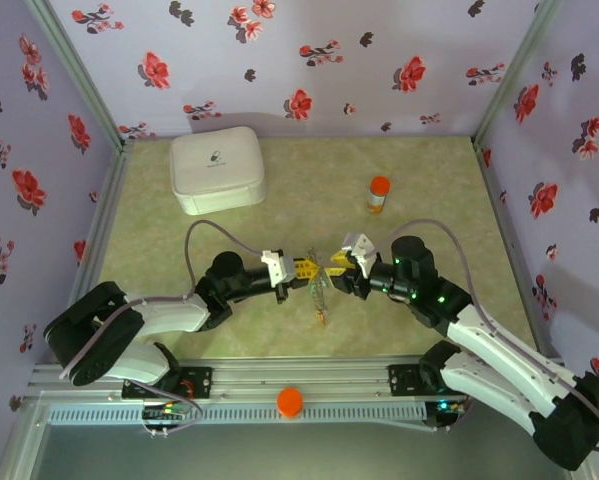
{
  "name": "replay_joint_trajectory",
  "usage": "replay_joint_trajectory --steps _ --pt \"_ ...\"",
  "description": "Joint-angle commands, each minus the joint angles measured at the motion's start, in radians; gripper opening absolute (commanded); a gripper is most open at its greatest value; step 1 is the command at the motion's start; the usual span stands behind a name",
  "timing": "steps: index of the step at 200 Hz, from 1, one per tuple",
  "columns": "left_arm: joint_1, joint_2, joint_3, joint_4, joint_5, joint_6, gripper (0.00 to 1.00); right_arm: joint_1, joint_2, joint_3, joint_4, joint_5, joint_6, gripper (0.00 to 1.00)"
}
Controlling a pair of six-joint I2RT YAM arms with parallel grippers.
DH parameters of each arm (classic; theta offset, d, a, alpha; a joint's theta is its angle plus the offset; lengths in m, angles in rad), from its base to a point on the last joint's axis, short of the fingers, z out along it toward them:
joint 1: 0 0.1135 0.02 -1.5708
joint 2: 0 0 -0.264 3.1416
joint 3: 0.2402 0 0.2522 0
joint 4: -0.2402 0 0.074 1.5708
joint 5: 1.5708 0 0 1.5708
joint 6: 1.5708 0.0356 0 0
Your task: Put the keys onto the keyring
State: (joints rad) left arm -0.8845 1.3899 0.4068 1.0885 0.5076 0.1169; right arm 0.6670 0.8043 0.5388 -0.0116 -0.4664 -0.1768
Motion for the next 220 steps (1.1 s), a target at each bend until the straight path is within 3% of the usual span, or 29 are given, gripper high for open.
replay_joint_trajectory --steps 1,73,106,165,192,220 --pt "-0.003 -0.028 0.036 0.071 0.045 -0.026 0.0 -0.006 0.021 -0.036 0.166 -0.087 -0.054 0.33" --pt "-0.004 -0.041 0.038 0.063 0.062 -0.037 0.0 -0.006 0.038 0.009 -0.012 -0.093 -0.175 0.26" --pt "-0.003 -0.046 0.036 0.065 0.066 -0.037 0.0 -0.005 0.048 0.085 -0.194 -0.019 -0.303 0.27" --pt "-0.004 -0.046 0.027 0.071 0.071 -0.038 0.0 -0.006 0.112 0.115 -0.114 -0.118 -0.274 0.23" --pt "-0.004 -0.046 0.027 0.072 0.072 -0.044 0.0 -0.006 0.12 0.115 -0.1 -0.133 -0.265 0.12" --pt "-0.003 -0.049 0.019 0.074 0.07 -0.04 0.0 -0.006 0.109 0.099 -0.057 -0.179 -0.227 0.15"
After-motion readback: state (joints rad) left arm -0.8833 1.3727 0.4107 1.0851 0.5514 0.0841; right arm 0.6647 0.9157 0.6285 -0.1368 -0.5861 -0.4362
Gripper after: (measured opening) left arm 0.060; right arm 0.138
